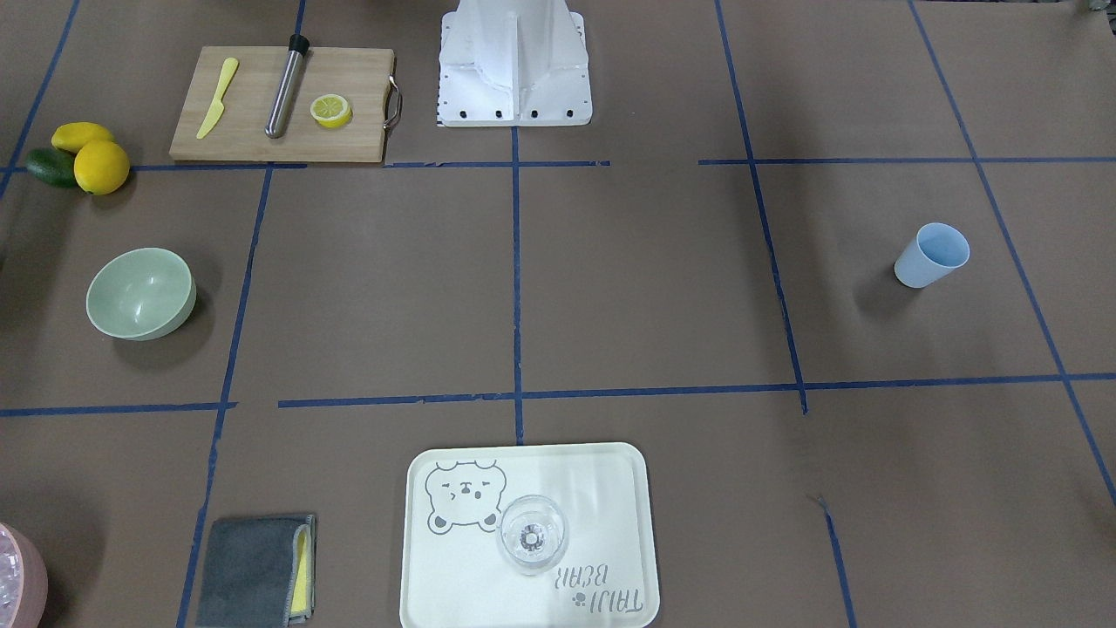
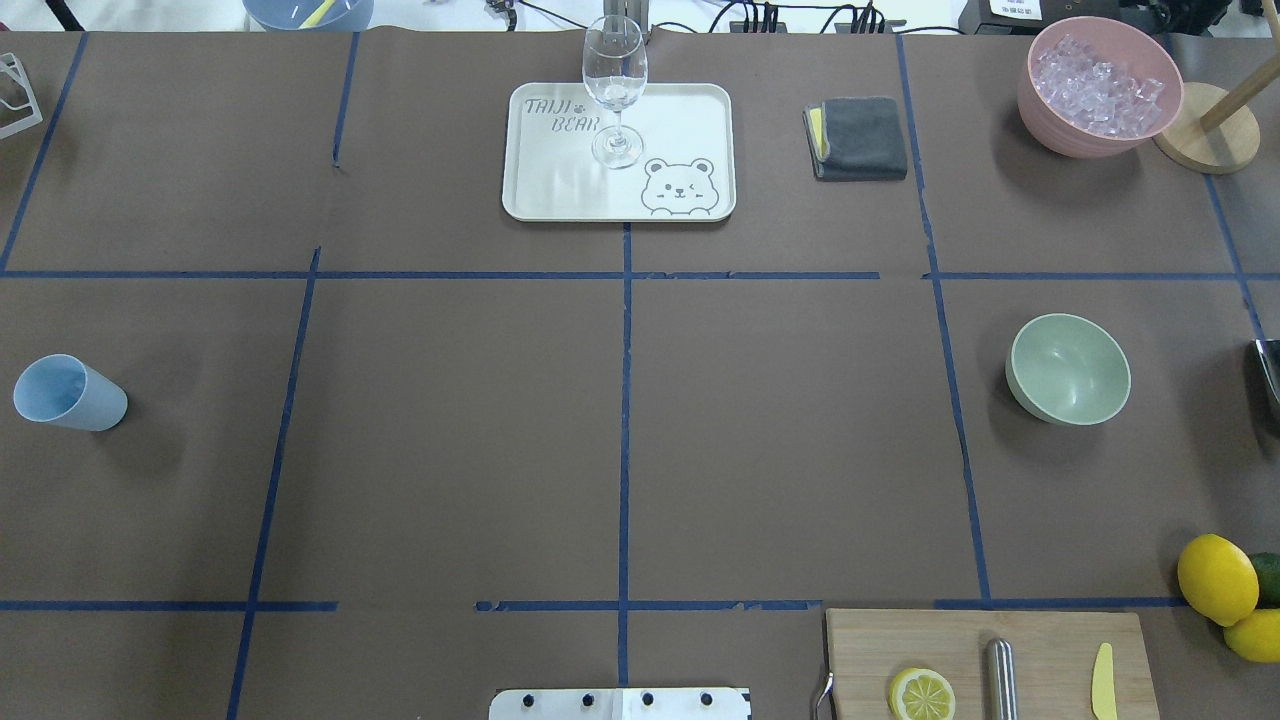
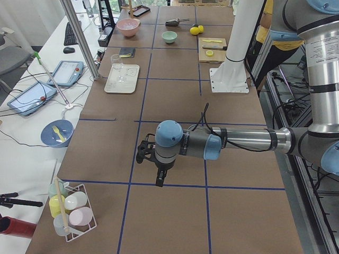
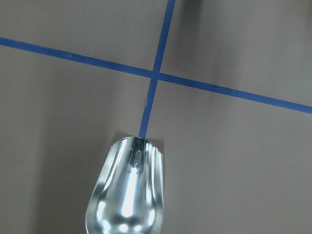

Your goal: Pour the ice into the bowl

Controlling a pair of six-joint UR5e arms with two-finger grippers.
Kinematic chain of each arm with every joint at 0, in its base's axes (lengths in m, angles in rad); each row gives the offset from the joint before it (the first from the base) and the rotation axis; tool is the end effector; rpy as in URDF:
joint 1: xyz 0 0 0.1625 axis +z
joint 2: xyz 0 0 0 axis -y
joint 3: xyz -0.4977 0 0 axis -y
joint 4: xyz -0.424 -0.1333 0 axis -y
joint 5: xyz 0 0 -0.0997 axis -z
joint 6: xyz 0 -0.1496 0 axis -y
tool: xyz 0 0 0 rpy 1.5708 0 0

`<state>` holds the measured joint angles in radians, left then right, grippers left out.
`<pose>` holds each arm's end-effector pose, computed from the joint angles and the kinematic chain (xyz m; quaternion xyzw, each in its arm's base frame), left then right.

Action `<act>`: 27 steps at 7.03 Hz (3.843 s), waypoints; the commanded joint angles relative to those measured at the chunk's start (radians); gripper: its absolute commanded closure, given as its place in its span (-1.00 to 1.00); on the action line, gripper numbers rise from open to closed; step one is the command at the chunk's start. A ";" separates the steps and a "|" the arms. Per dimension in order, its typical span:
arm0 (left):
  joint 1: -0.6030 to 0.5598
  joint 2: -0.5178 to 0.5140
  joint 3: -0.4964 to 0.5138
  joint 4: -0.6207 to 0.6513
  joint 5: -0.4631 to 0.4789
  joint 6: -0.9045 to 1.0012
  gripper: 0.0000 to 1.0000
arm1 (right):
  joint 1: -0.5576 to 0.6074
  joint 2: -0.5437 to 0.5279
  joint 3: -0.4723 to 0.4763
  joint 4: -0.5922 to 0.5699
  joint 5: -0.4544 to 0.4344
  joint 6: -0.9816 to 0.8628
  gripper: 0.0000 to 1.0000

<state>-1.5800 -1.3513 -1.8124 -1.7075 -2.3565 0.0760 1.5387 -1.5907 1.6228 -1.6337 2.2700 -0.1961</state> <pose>-0.0314 -0.4304 0.7275 0.0895 0.3782 0.0611 0.9194 0.0206 -0.5109 0.7640 0.0136 -0.3425 -0.1017 0.9339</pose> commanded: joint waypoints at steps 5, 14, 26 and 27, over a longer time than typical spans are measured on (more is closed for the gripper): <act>0.005 -0.054 -0.015 -0.053 0.078 -0.010 -1.00 | 0.000 -0.002 -0.006 -0.002 0.003 0.006 -1.00; 0.003 -0.060 0.002 -0.116 0.085 0.001 -1.00 | -0.472 -0.040 0.157 0.493 -0.070 0.634 -0.95; 0.002 -0.042 0.008 -0.147 0.080 0.002 -1.00 | -0.618 0.021 0.162 0.753 -0.064 1.011 1.00; 0.002 -0.042 0.008 -0.147 0.079 0.001 -1.00 | -0.664 0.096 0.167 0.750 -0.067 1.115 1.00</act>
<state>-1.5785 -1.3938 -1.8046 -1.8546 -2.2758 0.0779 0.9233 -1.5723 1.7672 -0.8779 2.2031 0.8002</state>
